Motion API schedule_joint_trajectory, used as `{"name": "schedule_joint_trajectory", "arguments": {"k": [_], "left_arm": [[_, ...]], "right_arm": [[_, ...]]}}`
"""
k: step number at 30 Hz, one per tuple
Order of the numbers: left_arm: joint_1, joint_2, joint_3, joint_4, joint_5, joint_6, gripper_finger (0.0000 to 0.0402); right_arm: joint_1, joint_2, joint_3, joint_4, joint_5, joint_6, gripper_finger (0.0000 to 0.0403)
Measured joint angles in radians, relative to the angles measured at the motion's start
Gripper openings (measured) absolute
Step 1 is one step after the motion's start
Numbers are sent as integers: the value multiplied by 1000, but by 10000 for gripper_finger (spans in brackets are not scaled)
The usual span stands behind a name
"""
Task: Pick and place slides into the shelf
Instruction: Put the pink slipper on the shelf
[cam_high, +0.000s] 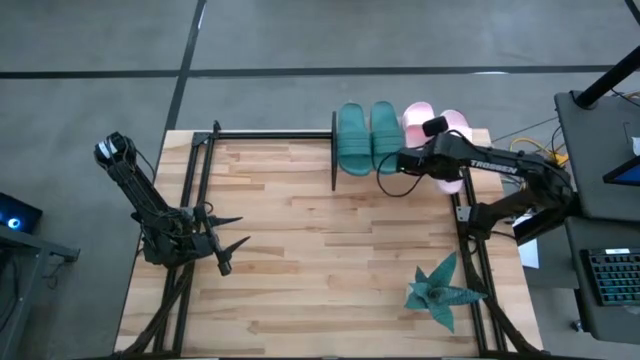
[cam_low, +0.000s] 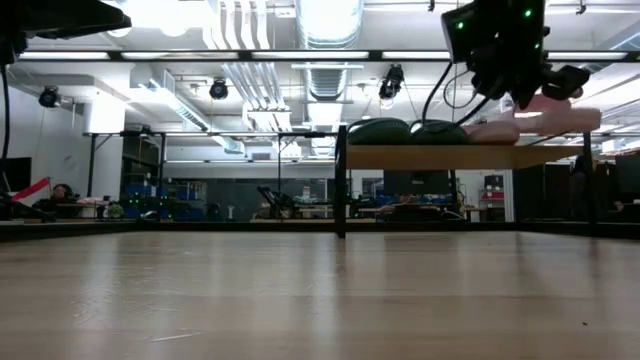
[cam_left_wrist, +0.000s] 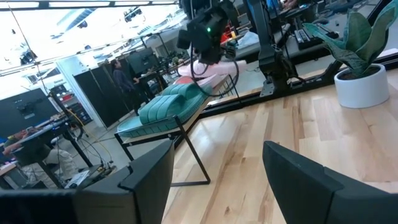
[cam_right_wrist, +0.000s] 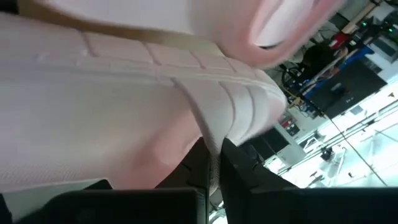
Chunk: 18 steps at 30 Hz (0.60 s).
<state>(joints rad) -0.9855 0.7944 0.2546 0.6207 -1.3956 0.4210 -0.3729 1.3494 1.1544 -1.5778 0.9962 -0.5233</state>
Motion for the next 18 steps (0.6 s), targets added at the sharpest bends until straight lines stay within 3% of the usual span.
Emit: {"name": "schedule_joint_trajectory", "arguments": {"k": [9,18], "left_arm": [[0,2,0,0,0,0,231],[0,2,0,0,0,0,231]], "right_arm": [[0,86,0,-2,-40,1,11],[0,37,0,12,-57,13,11]]}}
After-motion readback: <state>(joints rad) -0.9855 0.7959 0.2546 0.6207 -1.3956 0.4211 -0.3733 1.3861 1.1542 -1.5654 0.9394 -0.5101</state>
